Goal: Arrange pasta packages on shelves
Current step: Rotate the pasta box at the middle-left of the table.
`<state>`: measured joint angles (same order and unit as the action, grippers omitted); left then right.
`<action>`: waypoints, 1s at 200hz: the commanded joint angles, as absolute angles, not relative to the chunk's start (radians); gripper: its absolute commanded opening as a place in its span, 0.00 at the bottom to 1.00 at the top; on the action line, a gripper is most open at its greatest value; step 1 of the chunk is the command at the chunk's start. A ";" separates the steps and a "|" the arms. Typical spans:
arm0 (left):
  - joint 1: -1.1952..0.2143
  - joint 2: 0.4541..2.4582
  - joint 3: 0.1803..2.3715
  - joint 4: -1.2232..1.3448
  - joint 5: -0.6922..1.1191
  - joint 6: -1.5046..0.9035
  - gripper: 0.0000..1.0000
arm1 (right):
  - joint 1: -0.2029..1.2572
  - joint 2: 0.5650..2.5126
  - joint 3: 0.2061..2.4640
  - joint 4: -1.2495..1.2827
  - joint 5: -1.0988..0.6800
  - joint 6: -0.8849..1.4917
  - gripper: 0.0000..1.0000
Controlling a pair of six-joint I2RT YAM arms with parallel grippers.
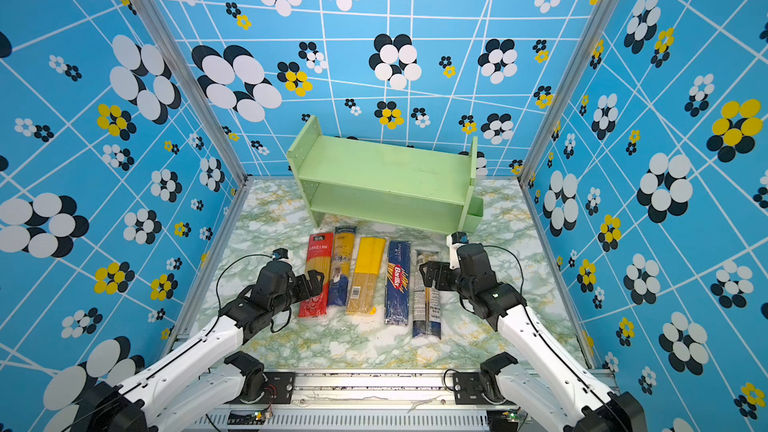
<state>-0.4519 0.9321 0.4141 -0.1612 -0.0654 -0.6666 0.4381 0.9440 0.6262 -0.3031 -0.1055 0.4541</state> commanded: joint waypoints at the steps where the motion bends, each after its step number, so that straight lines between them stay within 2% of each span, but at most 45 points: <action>1: -0.478 0.958 0.442 -0.197 -0.070 -0.668 0.99 | 0.499 0.990 0.678 -0.286 -0.031 0.473 0.96; 66: -0.514 1.022 0.440 -0.234 -0.082 -0.699 0.99 | 0.593 1.119 0.736 -0.230 0.005 0.473 0.95; 141: -0.526 1.193 0.509 -0.287 -0.107 -0.683 0.99 | 0.617 1.166 0.770 -0.222 0.006 0.462 0.96; 200: -0.522 1.222 0.530 -0.386 -0.196 -0.695 0.99 | 0.617 1.177 0.771 -0.212 0.009 0.462 0.96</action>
